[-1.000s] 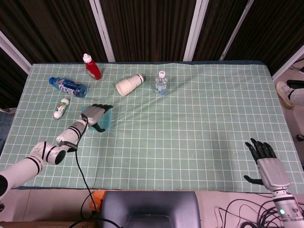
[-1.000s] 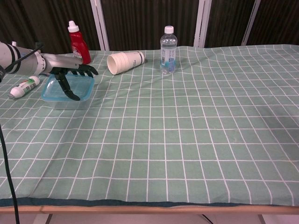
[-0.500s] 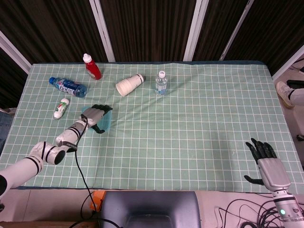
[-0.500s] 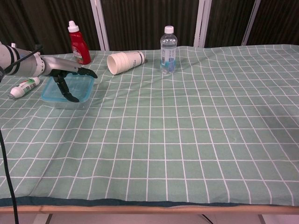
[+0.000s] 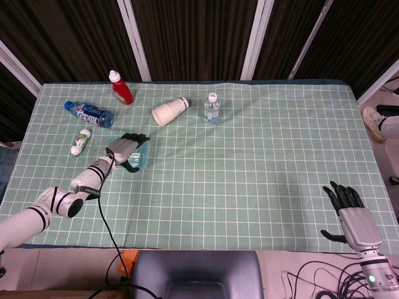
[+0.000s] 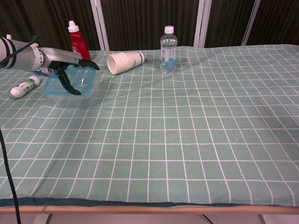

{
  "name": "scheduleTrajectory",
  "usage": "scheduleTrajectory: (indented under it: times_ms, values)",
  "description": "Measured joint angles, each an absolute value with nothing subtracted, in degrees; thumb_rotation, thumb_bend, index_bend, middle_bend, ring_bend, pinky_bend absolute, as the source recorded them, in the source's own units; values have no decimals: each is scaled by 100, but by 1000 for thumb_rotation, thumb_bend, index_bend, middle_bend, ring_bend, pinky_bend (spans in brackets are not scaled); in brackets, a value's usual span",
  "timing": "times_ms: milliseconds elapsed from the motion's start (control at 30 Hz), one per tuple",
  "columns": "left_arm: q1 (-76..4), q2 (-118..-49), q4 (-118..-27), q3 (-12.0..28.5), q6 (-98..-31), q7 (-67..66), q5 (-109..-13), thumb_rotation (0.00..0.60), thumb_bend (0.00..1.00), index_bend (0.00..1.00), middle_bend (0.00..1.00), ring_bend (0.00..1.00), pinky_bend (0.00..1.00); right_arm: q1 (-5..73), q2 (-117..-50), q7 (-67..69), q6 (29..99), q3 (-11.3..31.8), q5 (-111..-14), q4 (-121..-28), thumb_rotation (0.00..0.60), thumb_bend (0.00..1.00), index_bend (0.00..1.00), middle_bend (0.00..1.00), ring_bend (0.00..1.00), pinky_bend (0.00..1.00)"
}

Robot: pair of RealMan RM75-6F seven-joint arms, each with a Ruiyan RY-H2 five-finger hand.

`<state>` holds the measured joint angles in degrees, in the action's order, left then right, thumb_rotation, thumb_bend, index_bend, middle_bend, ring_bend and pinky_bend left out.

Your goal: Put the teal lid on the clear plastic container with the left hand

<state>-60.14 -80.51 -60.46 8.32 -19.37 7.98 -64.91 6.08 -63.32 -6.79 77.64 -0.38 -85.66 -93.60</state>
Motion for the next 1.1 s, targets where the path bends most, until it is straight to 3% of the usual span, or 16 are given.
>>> scheduleTrajectory:
  times_ms: [633, 1100]
  values:
    - [-6124, -8153, -5919, 716, -1832, 590, -6380, 600, 258, 0, 8, 0, 0, 596, -6322, -638, 7782, -42, -8588, -9347, 600, 62, 0, 0, 0, 0]
    - [-6519, -8193, -5712, 383, -1543, 58, -5940, 600, 260, 0, 40, 0, 0, 575, -6306, -623, 7816, -22, -8558, -9346, 600, 62, 0, 0, 0, 0]
